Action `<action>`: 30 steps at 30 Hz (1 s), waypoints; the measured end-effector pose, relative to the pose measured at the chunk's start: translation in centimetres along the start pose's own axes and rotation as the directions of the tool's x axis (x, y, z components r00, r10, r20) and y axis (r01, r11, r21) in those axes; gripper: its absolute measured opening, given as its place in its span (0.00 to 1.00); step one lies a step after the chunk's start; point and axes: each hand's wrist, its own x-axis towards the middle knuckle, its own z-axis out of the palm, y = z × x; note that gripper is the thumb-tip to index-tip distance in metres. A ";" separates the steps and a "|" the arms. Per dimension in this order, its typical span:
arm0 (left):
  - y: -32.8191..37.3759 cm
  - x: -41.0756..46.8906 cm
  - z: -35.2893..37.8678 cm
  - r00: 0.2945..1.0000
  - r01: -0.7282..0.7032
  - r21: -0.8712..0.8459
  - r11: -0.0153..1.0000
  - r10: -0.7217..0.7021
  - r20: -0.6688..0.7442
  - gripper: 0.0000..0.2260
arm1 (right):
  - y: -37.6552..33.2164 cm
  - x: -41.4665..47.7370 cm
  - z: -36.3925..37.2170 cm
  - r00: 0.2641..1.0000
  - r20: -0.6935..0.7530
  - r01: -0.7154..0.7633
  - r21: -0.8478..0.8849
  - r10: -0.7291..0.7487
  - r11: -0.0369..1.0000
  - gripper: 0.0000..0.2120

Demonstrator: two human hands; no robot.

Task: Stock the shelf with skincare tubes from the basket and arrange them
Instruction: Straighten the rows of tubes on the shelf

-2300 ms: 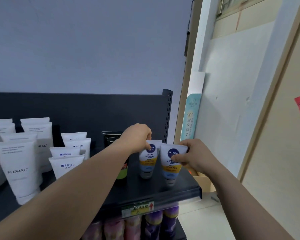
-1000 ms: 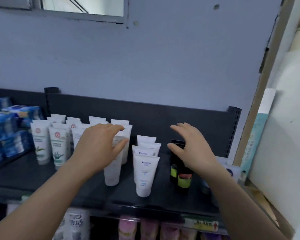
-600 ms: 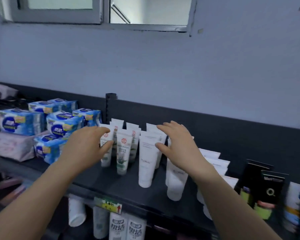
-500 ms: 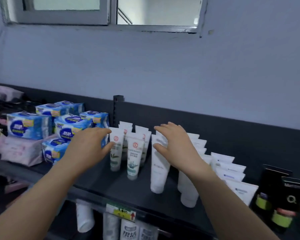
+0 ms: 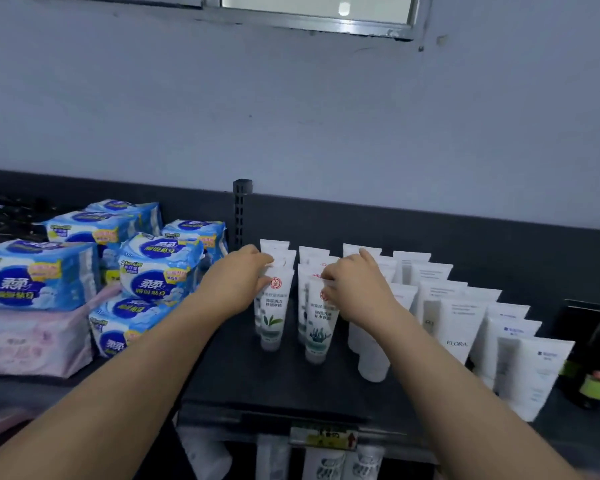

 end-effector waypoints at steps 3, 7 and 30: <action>-0.3 0.1 0.4 1.000 0.002 -0.100 0.995 0.000 0.019 0.13 | -0.2 -0.3 0.4 0.999 0.021 -0.028 0.046 0.027 0.999 0.09; -1.1 -0.8 0.0 1.000 0.010 -0.257 0.966 -0.006 0.016 0.10 | -0.7 -0.9 -0.2 0.998 0.003 -0.059 0.171 0.060 0.984 0.10; -2.9 -3.6 -2.0 0.987 -0.080 -0.287 0.955 0.116 0.112 0.04 | -1.9 -3.3 -3.1 0.972 0.229 -0.148 0.445 0.048 0.883 0.04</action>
